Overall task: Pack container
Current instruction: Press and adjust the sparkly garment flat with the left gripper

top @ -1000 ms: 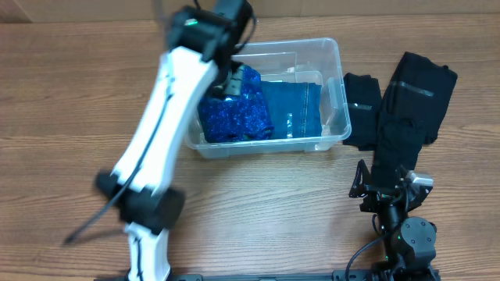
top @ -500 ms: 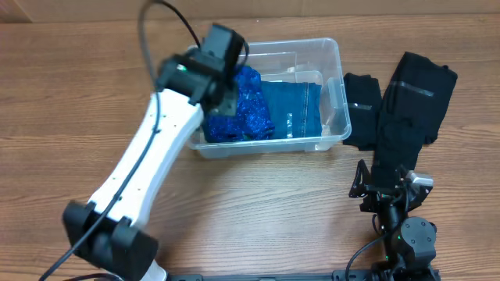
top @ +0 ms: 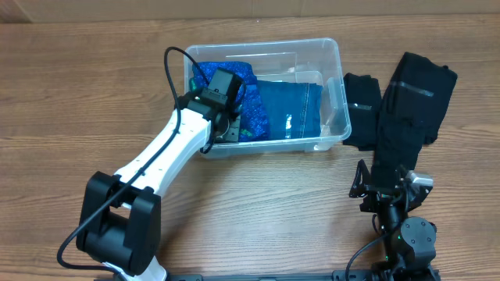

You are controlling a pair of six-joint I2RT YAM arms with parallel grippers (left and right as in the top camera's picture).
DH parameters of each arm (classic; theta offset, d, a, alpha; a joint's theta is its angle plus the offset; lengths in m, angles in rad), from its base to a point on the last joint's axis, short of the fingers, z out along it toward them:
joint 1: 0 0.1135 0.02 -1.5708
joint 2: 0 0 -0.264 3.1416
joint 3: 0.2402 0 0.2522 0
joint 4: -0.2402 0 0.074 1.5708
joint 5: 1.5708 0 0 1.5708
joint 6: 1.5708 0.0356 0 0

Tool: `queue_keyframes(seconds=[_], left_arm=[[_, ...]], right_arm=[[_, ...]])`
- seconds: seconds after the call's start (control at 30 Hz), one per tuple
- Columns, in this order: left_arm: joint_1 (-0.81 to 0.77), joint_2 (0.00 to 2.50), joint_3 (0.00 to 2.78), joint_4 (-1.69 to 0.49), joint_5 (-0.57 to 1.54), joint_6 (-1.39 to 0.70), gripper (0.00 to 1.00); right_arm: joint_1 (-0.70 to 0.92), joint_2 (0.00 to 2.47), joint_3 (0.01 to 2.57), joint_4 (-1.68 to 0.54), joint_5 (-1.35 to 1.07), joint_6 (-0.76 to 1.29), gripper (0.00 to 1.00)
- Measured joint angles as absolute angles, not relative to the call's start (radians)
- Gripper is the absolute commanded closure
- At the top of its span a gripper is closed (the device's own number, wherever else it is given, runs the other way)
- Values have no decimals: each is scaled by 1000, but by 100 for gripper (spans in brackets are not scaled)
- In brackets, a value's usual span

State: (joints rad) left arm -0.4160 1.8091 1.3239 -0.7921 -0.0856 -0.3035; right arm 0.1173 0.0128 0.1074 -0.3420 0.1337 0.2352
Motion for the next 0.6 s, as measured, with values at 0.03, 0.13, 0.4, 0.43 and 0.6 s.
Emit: queue_keyframes(seconds=[0.03, 0.13, 0.4, 0.43, 0.6], left_arm=[[-408, 1812, 1331, -808, -78, -304, 63], [-385, 1839, 1438, -971, -67, -296, 46], [-378, 1857, 1817, -1087, -87, -281, 35], [-376, 1863, 1817, -1066, -92, -281, 36], [-340, 1988, 1818, -996, -76, -294, 39]], right_arm=[[117, 13, 107, -342, 134, 236, 0], [117, 13, 107, -343, 134, 235, 0], [118, 13, 107, -342, 134, 235, 0], [118, 13, 107, -342, 133, 236, 0], [117, 13, 107, -342, 134, 236, 0]])
